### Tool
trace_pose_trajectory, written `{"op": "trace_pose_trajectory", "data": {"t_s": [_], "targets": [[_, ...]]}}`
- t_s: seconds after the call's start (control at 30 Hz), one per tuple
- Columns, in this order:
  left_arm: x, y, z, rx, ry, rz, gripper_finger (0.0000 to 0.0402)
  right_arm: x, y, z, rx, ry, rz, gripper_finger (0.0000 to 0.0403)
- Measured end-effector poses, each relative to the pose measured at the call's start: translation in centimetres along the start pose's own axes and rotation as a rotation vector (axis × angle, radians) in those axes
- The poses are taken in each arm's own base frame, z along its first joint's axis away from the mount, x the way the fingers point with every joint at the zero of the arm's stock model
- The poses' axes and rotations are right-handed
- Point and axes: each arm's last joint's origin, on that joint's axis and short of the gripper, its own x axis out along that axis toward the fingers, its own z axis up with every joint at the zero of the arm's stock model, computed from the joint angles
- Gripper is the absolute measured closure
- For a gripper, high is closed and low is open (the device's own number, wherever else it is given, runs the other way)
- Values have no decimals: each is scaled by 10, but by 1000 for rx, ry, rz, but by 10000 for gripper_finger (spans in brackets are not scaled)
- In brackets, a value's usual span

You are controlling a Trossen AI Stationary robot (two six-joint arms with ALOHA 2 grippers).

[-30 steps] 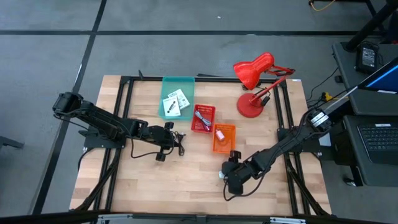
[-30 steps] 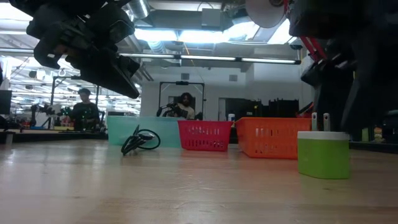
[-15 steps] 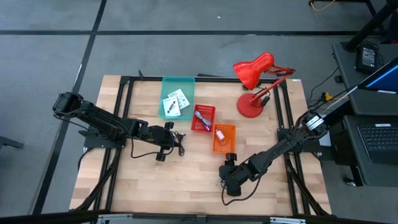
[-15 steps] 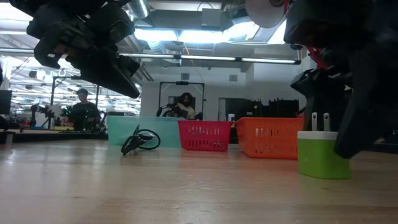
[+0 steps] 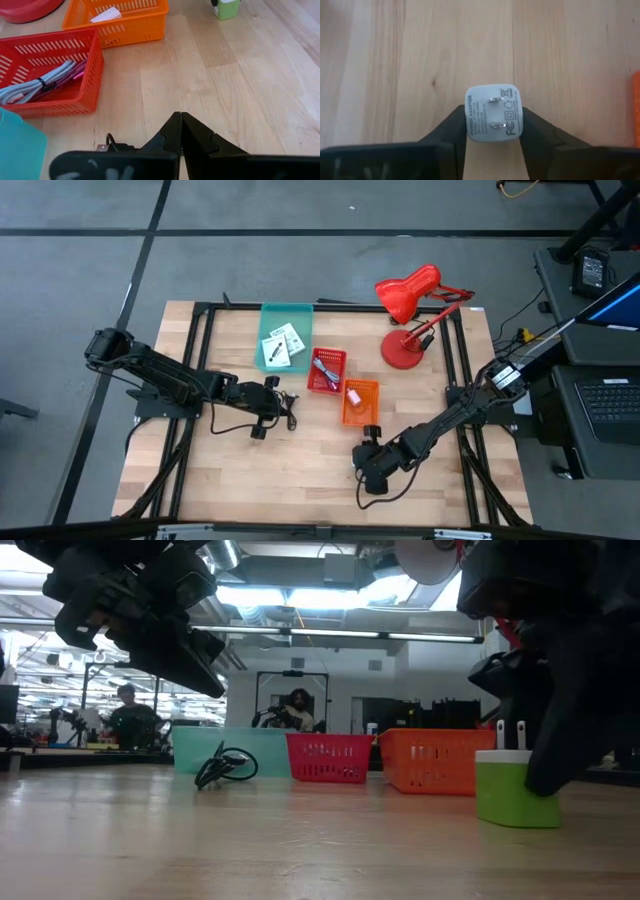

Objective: Pick and place items into bin
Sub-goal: Put the green charger adapter into the orange basket

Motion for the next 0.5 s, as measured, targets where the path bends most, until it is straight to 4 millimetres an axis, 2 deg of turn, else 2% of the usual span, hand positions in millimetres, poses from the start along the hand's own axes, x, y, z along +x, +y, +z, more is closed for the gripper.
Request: {"op": "trace_pose_trajectory", "data": {"t_s": [0.17, 0.33, 0.5], "targets": [[0, 0, 0, 0, 0, 0, 396, 0, 0, 0, 19, -4, -3, 282], [0, 0, 0, 0, 0, 0, 396, -1, -1, 2, 60, -23, -17, 271], [0, 0, 0, 0, 0, 0, 396, -11, -2, 7, 57, -49, -2, 284]]}}
